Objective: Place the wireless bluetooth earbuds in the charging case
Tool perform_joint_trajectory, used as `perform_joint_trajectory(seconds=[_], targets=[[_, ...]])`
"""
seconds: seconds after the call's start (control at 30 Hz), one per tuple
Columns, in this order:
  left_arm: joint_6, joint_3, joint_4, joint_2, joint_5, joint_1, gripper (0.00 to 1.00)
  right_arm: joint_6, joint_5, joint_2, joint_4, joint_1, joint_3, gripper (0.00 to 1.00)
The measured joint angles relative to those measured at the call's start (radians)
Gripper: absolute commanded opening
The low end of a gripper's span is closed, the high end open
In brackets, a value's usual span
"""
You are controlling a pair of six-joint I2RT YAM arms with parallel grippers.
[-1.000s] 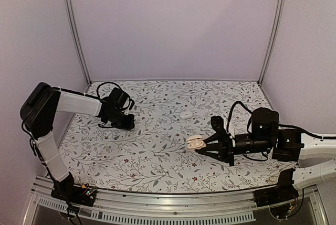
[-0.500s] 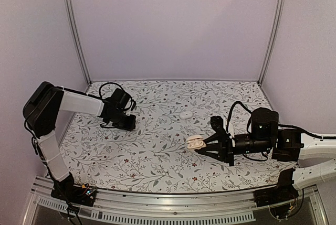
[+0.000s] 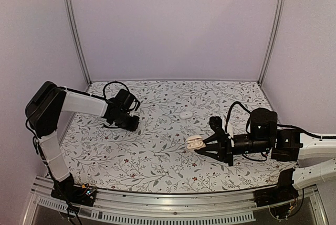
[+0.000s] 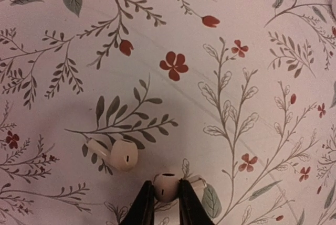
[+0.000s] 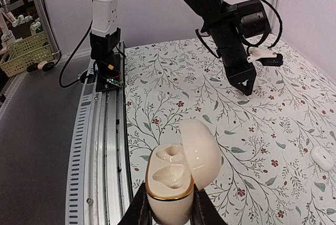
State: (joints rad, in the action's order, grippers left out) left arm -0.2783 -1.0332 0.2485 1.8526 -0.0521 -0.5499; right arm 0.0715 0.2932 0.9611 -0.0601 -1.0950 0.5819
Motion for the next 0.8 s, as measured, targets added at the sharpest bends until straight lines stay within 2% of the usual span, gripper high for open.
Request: perform_joint_trajectory(seconds=[0.37, 0.5, 0.8], targets=[[0.011, -0.016, 0.003, 0.014, -0.031, -0.011, 0.18, 0.000, -0.004, 0.001, 0.000, 0.000, 0.000, 0.00], [0.018, -0.018, 0.004, 0.016, -0.040, -0.011, 0.14, 0.000, -0.004, 0.001, 0.000, 0.000, 0.000, 0.00], [0.024, -0.013, 0.006, -0.003, -0.046, -0.011, 0.12, 0.000, -0.004, 0.001, 0.000, 0.000, 0.000, 0.00]])
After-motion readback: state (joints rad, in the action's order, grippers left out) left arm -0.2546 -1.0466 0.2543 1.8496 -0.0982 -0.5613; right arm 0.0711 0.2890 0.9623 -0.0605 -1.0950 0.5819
